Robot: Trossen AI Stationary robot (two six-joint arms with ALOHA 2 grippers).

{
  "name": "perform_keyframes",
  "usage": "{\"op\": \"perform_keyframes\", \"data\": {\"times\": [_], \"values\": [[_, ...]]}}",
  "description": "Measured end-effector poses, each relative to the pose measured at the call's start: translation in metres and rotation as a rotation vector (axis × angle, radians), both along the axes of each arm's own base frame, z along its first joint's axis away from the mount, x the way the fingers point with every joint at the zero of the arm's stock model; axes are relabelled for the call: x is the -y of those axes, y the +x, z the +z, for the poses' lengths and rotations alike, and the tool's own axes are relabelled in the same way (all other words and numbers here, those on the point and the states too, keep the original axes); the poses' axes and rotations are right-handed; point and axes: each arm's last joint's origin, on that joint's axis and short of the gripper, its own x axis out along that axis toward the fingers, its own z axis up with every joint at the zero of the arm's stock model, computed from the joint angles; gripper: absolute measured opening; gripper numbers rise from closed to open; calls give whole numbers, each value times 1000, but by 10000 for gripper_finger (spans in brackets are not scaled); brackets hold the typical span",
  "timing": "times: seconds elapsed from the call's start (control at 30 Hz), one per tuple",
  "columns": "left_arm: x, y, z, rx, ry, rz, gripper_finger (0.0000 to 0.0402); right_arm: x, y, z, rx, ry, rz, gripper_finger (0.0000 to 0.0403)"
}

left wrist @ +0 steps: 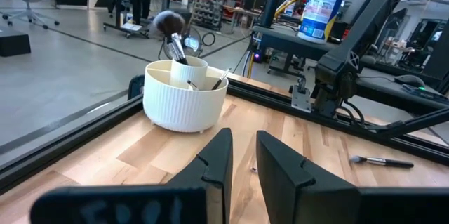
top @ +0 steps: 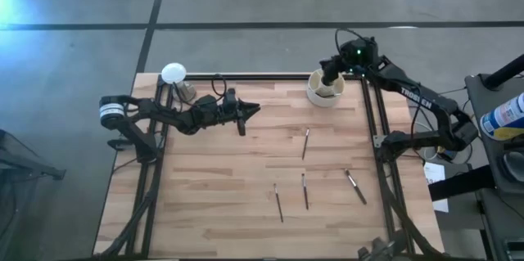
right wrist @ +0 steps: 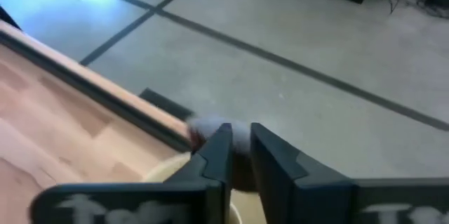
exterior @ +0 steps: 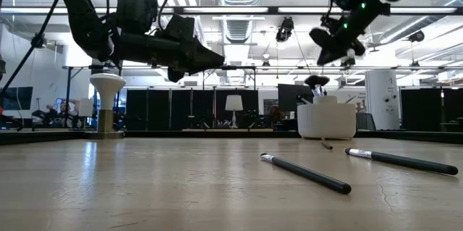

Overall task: Put items in baskets/containers
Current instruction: Put the black highlighter brush into the white pen organizer, then put the black eyeshadow brush into the white pen organizer

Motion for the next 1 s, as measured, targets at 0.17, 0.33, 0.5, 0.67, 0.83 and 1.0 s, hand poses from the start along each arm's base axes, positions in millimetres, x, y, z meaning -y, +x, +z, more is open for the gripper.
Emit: {"op": "perform_keyframes", "data": {"times": [0.17, 0.33, 0.5, 0.67, 0.83, 1.0], "values": [[0, 0, 0, 0, 0, 0, 58, 8, 5, 14, -9, 33, -11, 104], [0, 0, 0, 0, 0, -1, 58, 31, 18, 6, -62, 113, -27, 112], [0, 0, 0, -2, -1, -2, 58, 50, 30, -1, -159, 205, -15, 56], [0, 0, -1, -2, -1, -2, 58, 54, 33, -9, -273, 339, -3, 11], [0, 0, -1, 0, -5, -2, 58, 51, 30, -3, -275, 314, -13, 9], [0, -1, -1, -1, -7, -1, 58, 34, 20, 25, -257, 206, -48, 8]]}}
